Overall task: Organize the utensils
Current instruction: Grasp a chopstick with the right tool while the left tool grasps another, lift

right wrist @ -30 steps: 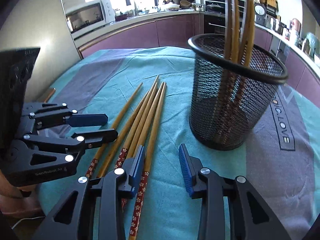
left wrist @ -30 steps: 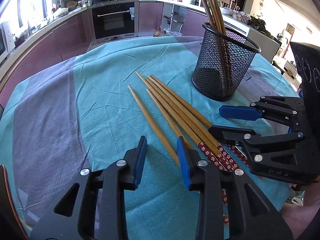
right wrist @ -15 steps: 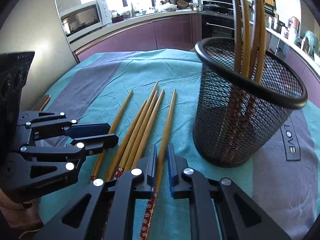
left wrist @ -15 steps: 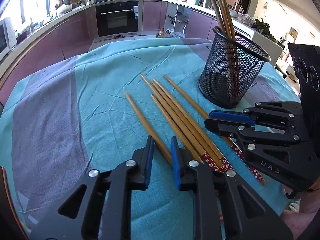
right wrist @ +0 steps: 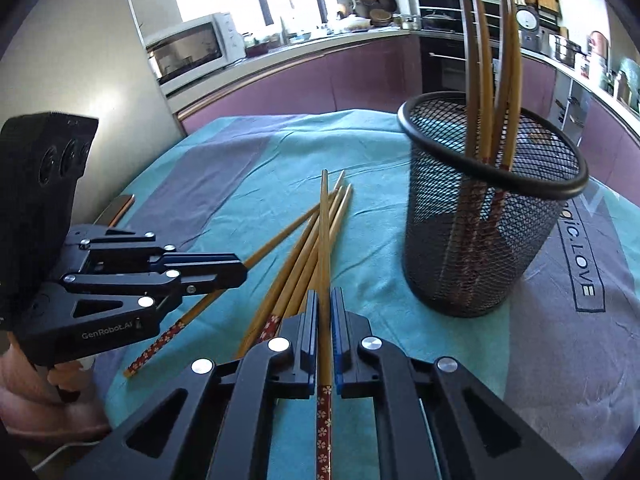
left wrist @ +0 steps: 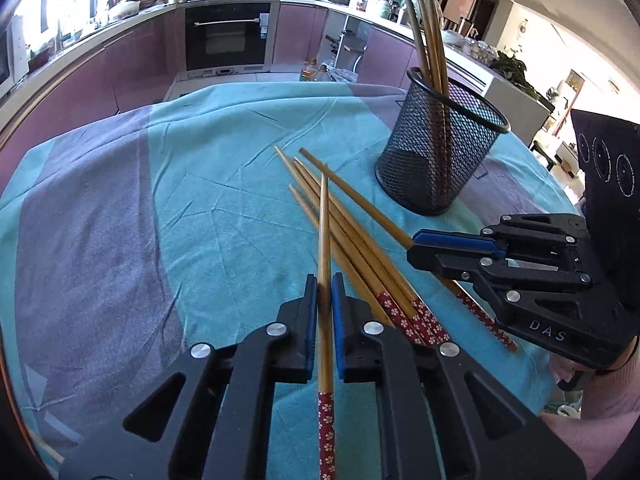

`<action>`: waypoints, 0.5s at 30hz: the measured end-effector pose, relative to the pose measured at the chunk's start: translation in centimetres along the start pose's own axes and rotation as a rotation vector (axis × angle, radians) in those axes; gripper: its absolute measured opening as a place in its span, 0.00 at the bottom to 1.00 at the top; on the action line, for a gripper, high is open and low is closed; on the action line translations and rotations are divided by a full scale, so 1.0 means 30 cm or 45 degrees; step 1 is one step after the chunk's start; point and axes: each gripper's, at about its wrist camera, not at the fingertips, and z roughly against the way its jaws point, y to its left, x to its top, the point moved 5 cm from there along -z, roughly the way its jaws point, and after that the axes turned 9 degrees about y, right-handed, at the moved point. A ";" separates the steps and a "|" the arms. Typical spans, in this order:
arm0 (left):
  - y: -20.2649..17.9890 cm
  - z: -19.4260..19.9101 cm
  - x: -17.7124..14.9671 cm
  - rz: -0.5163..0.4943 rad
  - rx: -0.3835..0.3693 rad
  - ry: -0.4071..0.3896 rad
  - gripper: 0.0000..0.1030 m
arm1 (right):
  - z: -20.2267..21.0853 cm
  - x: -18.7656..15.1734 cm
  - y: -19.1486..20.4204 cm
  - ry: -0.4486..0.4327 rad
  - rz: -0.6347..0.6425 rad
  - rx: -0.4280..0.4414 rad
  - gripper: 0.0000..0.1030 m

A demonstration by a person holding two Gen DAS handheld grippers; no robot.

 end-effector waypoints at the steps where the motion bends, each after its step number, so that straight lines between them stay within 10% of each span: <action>1: -0.003 -0.004 -0.001 -0.007 -0.001 0.007 0.08 | -0.005 -0.003 0.000 0.011 0.006 -0.004 0.05; 15: 0.005 -0.055 0.016 -0.039 -0.006 0.059 0.10 | -0.028 0.013 0.009 0.044 0.006 -0.002 0.06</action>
